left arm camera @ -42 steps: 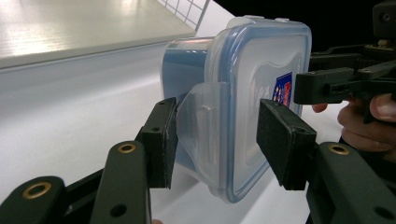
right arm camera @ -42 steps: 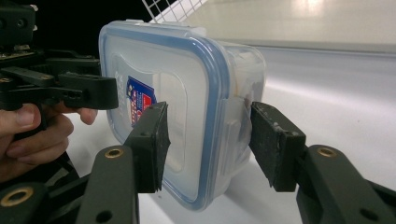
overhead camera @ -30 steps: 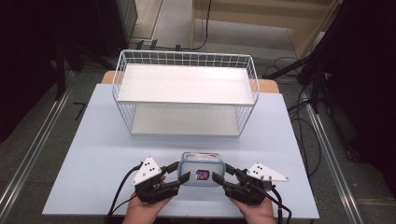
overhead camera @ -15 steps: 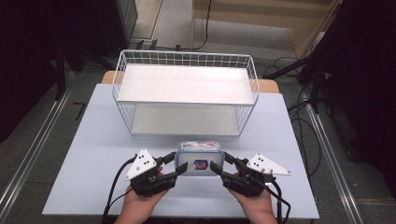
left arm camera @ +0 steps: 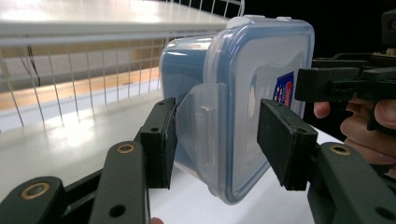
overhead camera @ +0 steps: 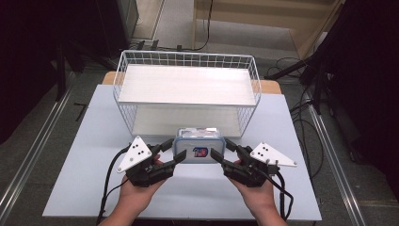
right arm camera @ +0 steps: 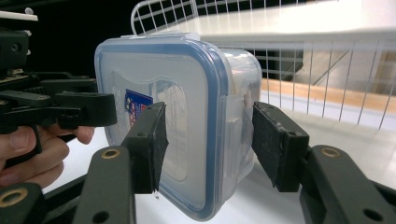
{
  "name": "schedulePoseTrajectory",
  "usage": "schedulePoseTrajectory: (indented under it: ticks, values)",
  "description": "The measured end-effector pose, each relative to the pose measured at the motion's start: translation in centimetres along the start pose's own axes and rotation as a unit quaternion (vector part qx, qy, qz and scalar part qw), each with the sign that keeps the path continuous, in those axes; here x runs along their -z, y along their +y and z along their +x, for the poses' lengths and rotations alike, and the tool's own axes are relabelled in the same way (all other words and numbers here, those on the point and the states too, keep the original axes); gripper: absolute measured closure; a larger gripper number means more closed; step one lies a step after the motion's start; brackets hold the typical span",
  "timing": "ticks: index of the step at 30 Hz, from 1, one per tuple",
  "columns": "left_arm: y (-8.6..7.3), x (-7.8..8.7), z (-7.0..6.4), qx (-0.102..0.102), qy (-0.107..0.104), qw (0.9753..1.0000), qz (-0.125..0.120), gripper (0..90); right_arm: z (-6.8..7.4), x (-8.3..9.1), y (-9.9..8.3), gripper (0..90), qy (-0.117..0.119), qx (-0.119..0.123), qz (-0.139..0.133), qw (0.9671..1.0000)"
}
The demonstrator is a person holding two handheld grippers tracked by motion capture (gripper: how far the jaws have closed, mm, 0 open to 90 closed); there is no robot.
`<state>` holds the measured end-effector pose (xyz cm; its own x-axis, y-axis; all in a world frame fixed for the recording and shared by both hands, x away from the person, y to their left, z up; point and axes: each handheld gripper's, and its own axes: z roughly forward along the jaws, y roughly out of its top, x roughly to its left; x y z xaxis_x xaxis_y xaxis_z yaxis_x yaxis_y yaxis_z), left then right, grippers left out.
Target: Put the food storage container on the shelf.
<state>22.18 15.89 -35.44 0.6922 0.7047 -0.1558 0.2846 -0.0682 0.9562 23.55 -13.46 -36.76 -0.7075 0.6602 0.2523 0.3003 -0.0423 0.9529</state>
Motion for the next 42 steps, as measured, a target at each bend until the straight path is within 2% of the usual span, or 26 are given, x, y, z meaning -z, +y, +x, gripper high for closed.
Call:
schedulePoseTrajectory:
  ticks: [2, 14, 25, 28, 33, 38, 42]
  values:
    - [0.6, 0.0, 0.1, -0.004, 0.003, 1.0, -0.005, 48.8, 0.0, -0.1, 0.9, 47.8, 0.0, 0.004, -0.009, 0.9999]
    - [3.2, -0.1, 0.6, -0.015, 0.004, 0.9995, -0.027, 48.6, 0.0, -0.6, 3.2, 47.7, -0.002, 0.009, -0.039, 0.9992]
    - [5.2, -0.9, 1.4, -0.018, 0.0, 0.9987, -0.048, 48.6, -0.5, -1.0, 5.4, 47.7, -0.004, 0.01, -0.058, 0.9983]
    - [5.8, -1.3, 2.2, -0.008, -0.01, 0.9987, -0.05, 48.7, -0.9, -1.3, 6.2, 48.0, -0.005, 0.006, -0.059, 0.9982]
    - [7.0, -1.8, 2.9, -0.002, -0.013, 0.9989, -0.046, 48.7, -1.3, -1.9, 7.4, 48.2, -0.008, 0.008, -0.057, 0.9983]
    - [8.2, -2.1, 3.6, -0.001, -0.013, 0.9992, -0.038, 48.8, -1.9, -2.5, 8.3, 48.3, -0.003, -0.007, -0.052, 0.9986]
    - [9.0, -2.4, 4.4, 0.016, -0.019, 0.9993, -0.029, 48.8, -2.3, -3.0, 8.9, 49.0, 0.001, -0.02, -0.047, 0.9987]
